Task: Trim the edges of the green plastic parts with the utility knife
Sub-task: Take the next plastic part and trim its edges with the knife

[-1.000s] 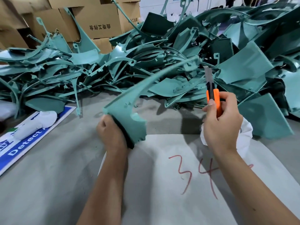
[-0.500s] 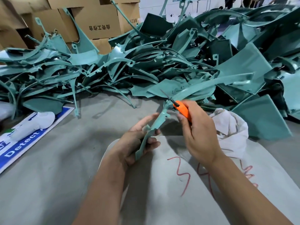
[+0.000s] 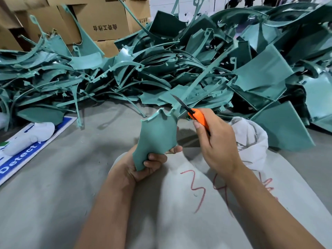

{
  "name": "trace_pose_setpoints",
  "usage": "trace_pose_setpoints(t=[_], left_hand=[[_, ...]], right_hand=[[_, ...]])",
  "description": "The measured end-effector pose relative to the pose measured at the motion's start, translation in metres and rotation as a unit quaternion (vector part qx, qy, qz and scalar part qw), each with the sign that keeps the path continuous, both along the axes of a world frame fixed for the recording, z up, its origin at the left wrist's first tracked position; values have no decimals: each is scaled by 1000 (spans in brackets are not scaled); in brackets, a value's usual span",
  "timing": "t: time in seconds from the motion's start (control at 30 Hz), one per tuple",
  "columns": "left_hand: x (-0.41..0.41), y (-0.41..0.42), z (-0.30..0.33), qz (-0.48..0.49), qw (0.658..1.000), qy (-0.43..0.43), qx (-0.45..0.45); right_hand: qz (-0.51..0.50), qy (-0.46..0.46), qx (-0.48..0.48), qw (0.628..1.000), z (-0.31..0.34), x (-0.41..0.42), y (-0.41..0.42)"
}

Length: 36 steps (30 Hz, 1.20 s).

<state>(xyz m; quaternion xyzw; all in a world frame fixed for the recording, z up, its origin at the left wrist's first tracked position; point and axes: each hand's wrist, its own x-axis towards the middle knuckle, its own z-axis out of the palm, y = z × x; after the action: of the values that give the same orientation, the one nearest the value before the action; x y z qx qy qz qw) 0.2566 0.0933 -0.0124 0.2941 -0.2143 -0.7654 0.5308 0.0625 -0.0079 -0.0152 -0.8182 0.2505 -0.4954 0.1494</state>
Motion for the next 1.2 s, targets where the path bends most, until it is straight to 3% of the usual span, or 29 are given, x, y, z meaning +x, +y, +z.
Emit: trace_pose_setpoints(t=[0.37, 0.6, 0.73, 0.87, 1.2], left_hand=[[9, -2, -5, -26, 999, -35, 10], [9, -3, -6, -4, 998, -57, 36], [8, -1, -2, -4, 992, -125, 27], [11, -2, -2, -11, 996, -72, 45], [12, 1, 2, -14, 994, -85, 64]], right_hand=[[-79, 39, -4, 996, -2, -2, -3], [-129, 2, -24, 991, 0, -6, -6], [-135, -26, -28, 990, 1, -6, -5], [-168, -95, -30, 981, 3, -12, -10], [-217, -175, -80, 957, 9, -17, -9]])
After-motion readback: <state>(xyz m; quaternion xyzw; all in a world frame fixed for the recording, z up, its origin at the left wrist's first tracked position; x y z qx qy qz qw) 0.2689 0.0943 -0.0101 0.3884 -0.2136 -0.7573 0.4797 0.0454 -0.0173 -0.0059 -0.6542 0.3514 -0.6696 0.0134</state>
